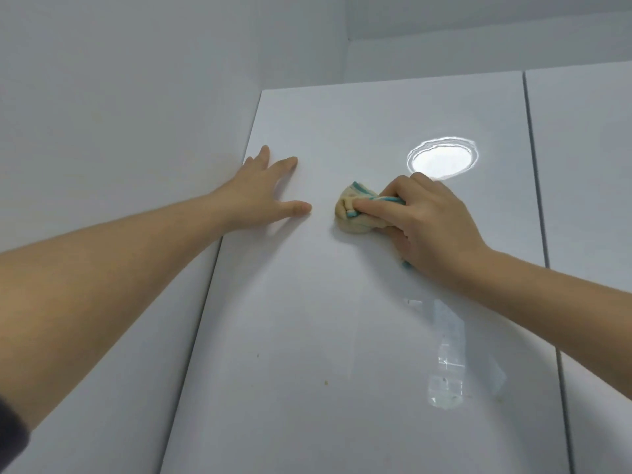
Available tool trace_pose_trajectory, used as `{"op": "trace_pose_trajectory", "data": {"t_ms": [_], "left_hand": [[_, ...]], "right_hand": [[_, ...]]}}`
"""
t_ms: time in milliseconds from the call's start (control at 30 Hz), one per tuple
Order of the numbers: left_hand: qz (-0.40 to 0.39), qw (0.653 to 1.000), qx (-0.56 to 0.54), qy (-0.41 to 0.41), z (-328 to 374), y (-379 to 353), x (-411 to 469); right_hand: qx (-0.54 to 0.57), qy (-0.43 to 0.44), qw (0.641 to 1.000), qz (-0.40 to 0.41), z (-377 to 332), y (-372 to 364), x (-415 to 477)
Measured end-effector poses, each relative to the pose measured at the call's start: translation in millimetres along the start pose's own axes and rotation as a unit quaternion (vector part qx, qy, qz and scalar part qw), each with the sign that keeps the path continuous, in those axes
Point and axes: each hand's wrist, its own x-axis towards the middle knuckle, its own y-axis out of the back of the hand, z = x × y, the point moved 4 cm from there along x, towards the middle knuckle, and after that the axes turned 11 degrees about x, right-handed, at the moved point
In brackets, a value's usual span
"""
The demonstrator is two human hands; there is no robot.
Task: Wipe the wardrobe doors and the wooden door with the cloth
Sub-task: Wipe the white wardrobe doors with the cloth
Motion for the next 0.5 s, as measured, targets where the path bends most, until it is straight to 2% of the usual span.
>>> {"op": "trace_pose_trajectory", "data": {"t_ms": [133,233,300,367,500], "left_hand": [[0.016,1.0,-0.007,-0.004,8,-2,-2],[0.027,0.999,-0.004,-0.024,22,0,-5],[0.038,0.999,-0.005,-0.038,32,2,-5],[0.044,0.998,-0.011,-0.049,39,1,-5],[0.041,0.997,-0.001,-0.069,49,-6,-6]], "right_hand": [[0.019,0.056,0.997,-0.054,-19,3,-33],[-0.025,0.101,0.989,-0.101,-11,16,-42],[-0.057,0.077,0.991,-0.089,12,29,-36],[-0.069,0.017,0.996,-0.047,33,45,-27],[-0.064,-0.037,0.997,-0.015,33,54,-37]]}}
